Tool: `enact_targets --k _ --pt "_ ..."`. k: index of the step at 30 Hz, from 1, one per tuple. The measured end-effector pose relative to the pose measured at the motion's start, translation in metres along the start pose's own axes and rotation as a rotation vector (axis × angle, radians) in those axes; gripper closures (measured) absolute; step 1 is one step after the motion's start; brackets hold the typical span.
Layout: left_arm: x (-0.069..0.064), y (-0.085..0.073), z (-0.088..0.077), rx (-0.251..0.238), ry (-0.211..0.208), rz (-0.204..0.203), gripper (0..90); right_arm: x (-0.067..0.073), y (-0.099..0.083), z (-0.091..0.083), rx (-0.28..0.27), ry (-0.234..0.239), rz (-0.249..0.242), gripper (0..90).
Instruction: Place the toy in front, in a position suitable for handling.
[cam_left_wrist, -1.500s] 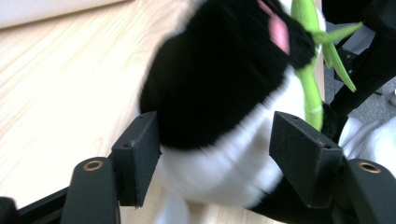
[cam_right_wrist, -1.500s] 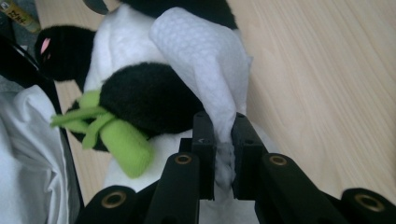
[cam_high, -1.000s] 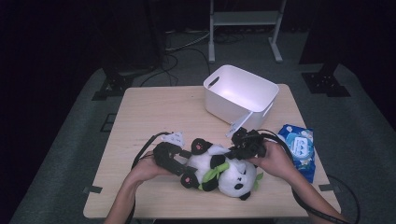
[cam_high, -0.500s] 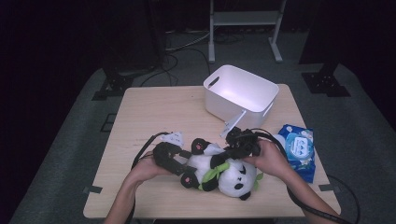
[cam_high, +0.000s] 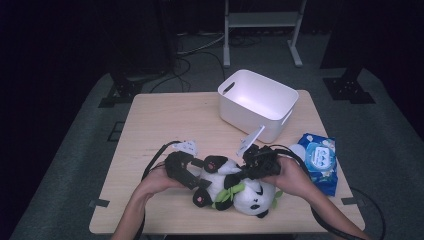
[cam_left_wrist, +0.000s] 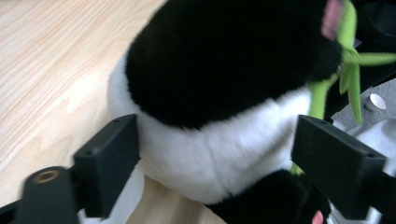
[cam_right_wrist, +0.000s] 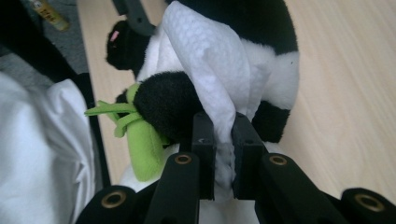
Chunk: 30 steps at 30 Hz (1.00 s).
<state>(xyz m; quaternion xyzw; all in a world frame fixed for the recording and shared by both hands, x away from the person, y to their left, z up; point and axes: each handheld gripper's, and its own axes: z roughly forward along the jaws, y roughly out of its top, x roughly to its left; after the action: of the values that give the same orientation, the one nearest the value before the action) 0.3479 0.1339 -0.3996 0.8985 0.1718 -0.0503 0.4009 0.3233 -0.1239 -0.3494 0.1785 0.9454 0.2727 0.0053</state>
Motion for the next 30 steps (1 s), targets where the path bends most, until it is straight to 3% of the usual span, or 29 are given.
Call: enact_targets --k 8,12,15,20,30 --pt "0.005 -0.004 0.009 0.006 -0.062 -0.027 5.4 0.015 0.002 -0.001 0.027 0.025 -0.052 81.7" --pt "0.004 -0.007 0.008 -0.019 -0.063 -0.010 16.4 0.014 0.006 -0.005 0.032 0.030 -0.049 81.8" --pt "0.004 -0.008 0.008 -0.040 -0.065 0.002 25.1 0.009 0.009 -0.012 -0.012 0.003 -0.033 81.9" --pt "0.005 -0.009 0.007 -0.084 -0.057 -0.007 36.6 -0.003 0.007 -0.009 -0.017 -0.012 0.004 81.9" --pt "0.006 -0.007 0.005 -0.083 -0.046 -0.006 40.7 -0.011 0.012 0.004 -0.023 0.016 0.026 82.2"
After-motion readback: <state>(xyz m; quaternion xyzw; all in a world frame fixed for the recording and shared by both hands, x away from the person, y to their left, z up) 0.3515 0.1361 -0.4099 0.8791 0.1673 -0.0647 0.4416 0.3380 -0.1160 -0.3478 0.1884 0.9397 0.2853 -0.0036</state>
